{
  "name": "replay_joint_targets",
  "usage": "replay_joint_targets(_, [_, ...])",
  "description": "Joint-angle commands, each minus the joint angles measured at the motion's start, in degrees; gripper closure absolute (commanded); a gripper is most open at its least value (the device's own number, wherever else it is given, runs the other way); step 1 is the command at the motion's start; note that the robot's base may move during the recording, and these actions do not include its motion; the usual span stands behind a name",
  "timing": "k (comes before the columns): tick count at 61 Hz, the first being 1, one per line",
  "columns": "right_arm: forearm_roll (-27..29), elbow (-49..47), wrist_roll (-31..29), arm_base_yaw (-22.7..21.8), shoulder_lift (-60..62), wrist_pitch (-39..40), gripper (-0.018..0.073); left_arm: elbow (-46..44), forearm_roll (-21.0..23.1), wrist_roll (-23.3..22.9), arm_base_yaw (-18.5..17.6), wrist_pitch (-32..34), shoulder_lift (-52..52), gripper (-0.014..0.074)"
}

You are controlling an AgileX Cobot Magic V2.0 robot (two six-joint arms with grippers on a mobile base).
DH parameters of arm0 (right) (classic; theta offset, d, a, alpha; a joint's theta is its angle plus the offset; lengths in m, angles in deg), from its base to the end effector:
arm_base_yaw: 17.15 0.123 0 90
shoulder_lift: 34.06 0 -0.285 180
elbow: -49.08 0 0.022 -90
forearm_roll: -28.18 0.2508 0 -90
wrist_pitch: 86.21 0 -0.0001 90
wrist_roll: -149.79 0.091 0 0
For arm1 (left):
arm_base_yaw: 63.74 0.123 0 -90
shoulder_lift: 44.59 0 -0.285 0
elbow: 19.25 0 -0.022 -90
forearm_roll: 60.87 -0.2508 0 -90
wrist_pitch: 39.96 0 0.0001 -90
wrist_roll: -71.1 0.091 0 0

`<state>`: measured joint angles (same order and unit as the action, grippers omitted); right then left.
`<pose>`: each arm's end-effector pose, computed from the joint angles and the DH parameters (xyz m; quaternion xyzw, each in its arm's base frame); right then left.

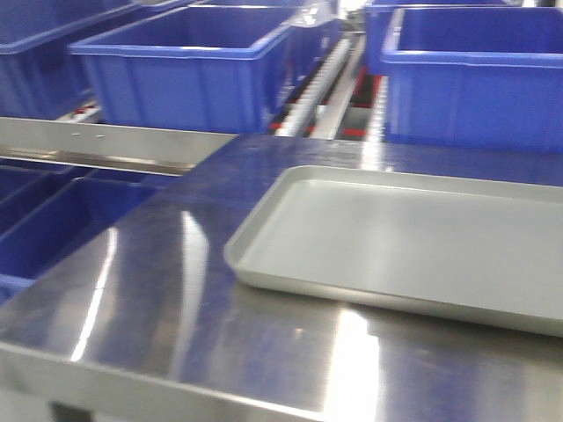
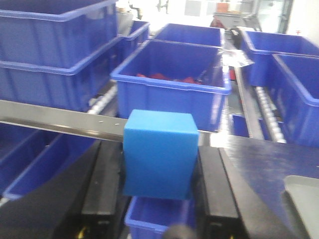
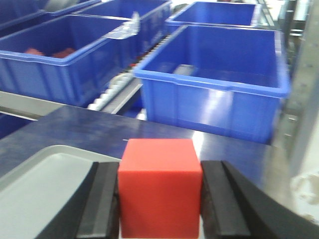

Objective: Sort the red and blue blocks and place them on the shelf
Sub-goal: 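Turn the base away from the table holding both cubes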

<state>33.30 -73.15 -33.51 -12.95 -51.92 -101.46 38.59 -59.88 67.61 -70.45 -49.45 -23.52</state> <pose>0.0569 0.0063 0.2926 -0.0241 0.7117 0.0441 0.7006 0.0664 -0.0081 0.2977 0.0147 0.6970 -0.0708 0.7134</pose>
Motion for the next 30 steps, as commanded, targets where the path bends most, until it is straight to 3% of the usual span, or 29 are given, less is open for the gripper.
replay_joint_targets(1, [0.0,-1.6,-0.1,-0.3,-0.6,4.6,0.0482,-1.5,0.0,0.0,-0.3,5.8,0.4,0.0474])
replay_joint_targets(30, [0.0,-1.6,-0.1,-0.3,-0.6,4.6,0.0482,-1.5,0.0,0.0,-0.3,5.8,0.4,0.0474])
